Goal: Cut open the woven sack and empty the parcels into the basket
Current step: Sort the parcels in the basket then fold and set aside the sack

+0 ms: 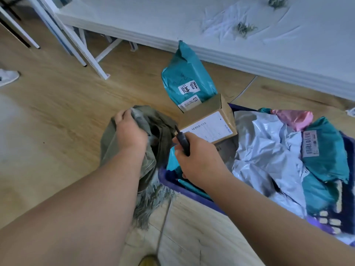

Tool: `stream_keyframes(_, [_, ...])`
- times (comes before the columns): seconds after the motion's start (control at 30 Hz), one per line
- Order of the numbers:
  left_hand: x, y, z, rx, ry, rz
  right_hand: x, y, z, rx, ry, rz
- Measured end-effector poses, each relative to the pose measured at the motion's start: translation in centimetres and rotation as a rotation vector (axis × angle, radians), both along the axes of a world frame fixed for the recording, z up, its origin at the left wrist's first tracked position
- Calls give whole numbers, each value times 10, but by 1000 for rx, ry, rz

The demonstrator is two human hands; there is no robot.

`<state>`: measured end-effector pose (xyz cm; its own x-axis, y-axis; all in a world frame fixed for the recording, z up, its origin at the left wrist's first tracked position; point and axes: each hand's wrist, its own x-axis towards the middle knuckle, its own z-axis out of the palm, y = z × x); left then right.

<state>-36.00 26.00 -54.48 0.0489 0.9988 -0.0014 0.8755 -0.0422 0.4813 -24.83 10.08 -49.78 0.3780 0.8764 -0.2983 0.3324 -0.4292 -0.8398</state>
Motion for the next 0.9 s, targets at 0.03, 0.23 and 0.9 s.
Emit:
stream_keyframes(0.03, [2,-8,13,4,3,-10,-1,1,12,-3,9,-8])
stream_keyframes(0.23, [-13,-50,89,-2,-123,27,-6,-8,92,-79,8,-40])
stream_keyframes(0.9, [-34,-155,423,-338,-803,-10,-24,-55,375,-11,313,-273])
